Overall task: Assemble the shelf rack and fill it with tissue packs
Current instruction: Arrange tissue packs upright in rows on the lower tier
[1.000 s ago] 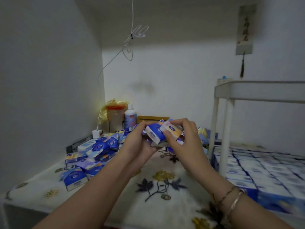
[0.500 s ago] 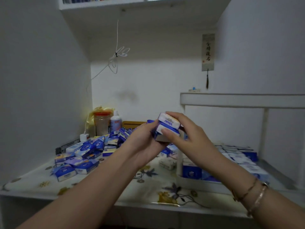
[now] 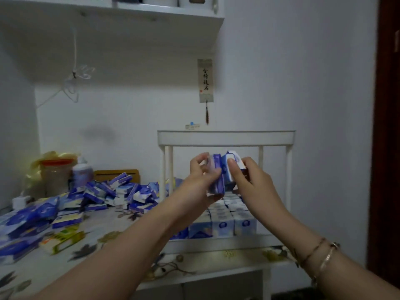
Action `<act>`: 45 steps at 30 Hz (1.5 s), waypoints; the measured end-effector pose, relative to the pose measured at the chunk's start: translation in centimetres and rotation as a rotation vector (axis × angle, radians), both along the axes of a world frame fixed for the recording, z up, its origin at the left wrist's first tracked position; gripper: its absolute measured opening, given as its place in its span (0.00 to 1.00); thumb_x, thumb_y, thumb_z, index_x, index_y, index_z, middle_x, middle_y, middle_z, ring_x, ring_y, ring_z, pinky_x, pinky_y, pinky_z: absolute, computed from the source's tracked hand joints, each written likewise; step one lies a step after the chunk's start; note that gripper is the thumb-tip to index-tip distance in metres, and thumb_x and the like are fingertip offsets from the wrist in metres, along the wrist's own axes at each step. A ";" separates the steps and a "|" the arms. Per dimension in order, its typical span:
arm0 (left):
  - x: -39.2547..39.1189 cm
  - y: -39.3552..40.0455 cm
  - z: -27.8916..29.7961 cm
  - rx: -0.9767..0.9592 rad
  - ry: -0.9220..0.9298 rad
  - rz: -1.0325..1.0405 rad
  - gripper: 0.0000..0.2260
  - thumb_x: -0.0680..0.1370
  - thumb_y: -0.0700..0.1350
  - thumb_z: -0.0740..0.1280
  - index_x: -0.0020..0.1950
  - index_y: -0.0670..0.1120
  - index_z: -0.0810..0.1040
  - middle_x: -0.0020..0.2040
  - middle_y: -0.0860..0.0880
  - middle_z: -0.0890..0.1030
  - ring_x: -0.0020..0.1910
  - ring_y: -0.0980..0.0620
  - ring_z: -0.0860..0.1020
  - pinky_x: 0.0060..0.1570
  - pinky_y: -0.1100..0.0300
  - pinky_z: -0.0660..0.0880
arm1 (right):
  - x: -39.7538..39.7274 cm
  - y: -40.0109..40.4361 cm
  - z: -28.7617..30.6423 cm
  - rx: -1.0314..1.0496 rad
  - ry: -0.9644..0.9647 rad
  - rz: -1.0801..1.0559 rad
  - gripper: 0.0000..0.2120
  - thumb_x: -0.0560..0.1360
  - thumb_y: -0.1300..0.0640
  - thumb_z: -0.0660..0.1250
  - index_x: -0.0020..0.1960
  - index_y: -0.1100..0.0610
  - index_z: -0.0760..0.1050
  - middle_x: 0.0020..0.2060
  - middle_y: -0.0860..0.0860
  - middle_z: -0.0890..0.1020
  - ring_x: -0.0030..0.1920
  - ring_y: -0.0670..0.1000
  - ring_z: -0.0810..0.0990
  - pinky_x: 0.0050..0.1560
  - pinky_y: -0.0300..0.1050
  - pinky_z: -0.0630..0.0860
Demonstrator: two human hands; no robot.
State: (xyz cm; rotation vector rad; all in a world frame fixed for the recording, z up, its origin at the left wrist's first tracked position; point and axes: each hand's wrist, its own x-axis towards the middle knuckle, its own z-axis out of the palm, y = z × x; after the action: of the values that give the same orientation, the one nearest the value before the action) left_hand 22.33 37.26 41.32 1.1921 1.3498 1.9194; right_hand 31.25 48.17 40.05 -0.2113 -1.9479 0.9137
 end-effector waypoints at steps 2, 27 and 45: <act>0.2 1.1 -0.9 -0.071 0.237 0.074 0.24 0.80 0.42 0.63 0.72 0.58 0.58 0.60 0.63 0.71 0.52 0.59 0.80 0.55 0.57 0.79 | 0.2 1.4 -0.6 -0.123 0.008 0.002 0.19 0.77 0.39 0.57 0.49 0.55 0.73 0.39 0.51 0.82 0.40 0.48 0.83 0.42 0.50 0.83; -5.6 12.0 -3.8 -0.275 0.881 0.261 0.43 0.70 0.58 0.73 0.77 0.58 0.49 0.67 0.55 0.74 0.64 0.56 0.73 0.61 0.59 0.71 | -2.1 11.5 1.7 -0.113 -0.534 -0.171 0.24 0.68 0.53 0.73 0.57 0.57 0.66 0.45 0.52 0.77 0.45 0.51 0.79 0.46 0.48 0.79; -8.5 12.5 -6.8 -0.810 1.203 0.228 0.21 0.84 0.53 0.46 0.78 0.54 0.57 0.79 0.52 0.54 0.78 0.49 0.52 0.75 0.46 0.51 | -6.3 14.5 -4.4 -0.257 -0.797 -0.064 0.40 0.70 0.61 0.73 0.74 0.56 0.54 0.64 0.58 0.73 0.57 0.52 0.74 0.59 0.44 0.72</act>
State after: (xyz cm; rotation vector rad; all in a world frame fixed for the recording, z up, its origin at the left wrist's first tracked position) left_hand 13.82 49.74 34.49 1.7806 2.5496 0.3963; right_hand 24.98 62.63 35.62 -0.8941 -2.5055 1.1427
